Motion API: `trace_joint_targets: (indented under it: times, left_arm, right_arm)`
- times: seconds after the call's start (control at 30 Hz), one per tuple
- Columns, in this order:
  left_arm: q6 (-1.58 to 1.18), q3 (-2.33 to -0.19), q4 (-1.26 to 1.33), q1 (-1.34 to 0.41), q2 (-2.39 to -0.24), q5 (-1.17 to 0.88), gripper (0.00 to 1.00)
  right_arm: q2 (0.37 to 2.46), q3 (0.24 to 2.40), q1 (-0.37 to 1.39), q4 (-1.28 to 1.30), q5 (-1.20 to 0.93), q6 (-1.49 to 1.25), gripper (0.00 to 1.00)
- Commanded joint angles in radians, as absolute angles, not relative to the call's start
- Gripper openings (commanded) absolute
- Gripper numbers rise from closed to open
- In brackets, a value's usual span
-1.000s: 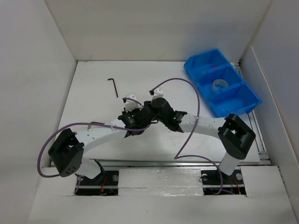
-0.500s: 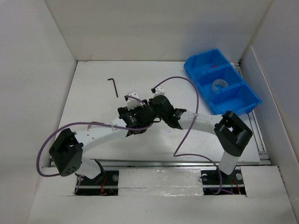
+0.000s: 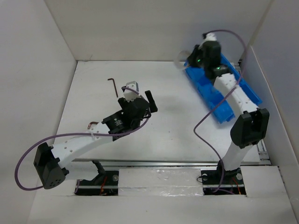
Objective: Sort the tools into containers
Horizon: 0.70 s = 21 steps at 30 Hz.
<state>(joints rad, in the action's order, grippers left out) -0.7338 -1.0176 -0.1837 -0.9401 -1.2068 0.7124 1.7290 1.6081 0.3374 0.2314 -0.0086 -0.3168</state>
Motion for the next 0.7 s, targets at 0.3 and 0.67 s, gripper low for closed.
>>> trace_joint_targets:
  times: [0.3, 0.67]
  left_arm:
    - [-0.482, -0.842, 0.017, -0.92, -1.195, 0.27, 0.99]
    - [-0.483, -0.787, 0.018, -0.96, -1.091, 0.353, 0.99]
  right_arm:
    - [2.025, 2.091, 0.008, 0.54, 0.124, -0.204, 0.0]
    - [2.045, 1.875, -0.002, 0.474, 0.25, -0.143, 0.0]
